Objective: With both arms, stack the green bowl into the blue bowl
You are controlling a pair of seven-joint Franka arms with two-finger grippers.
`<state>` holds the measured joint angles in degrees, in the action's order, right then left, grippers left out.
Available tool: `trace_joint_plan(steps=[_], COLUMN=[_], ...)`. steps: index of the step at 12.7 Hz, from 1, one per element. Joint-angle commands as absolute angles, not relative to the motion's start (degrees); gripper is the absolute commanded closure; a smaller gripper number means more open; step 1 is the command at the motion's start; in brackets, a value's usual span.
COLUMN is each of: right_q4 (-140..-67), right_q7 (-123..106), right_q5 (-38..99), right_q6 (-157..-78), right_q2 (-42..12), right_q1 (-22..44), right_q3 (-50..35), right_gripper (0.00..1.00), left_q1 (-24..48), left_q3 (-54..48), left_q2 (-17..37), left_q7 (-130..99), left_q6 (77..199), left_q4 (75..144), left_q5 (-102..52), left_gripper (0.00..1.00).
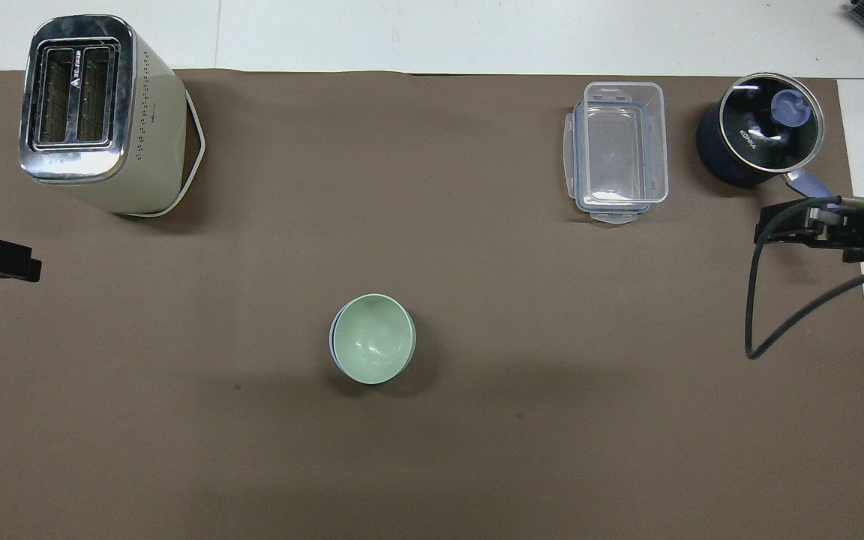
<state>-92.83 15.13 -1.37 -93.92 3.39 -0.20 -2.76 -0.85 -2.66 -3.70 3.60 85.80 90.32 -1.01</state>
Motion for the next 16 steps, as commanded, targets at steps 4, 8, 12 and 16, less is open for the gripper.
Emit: trace_joint_plan(steps=[4,8,12,16], right_q4=[-77.6,-79.4,-84.1,-84.1], right_q7=[13.9,12.0,11.8,11.8], right_q5=[-2.5,-1.8,-1.8,-1.7], right_q6=[-84.3,-84.9,-85.3,-85.3], right_q2=[-5.2,-4.3,-1.5,-1.5], right_q1=[-0.7,-0.6,-0.5,-0.6], right_q3=[-3.7,-3.4,-3.4,-3.4], right_gripper=[0.0,0.0,0.0,0.0], left_q1=[-1.4,-1.4,-1.4,-1.4], left_q3=[-3.2,-3.2,-3.2,-3.2], left_q2=[-3.4,-3.4,-3.4,-3.4], left_q7=[3.1,3.1,3.1,3.1], left_q6=[84.8,84.8,84.8,84.8], left_q4=[89.6,89.6,89.6,89.6], left_q5=[0.0,0.0,0.0,0.0], left_gripper=[0.0,0.0,0.0,0.0])
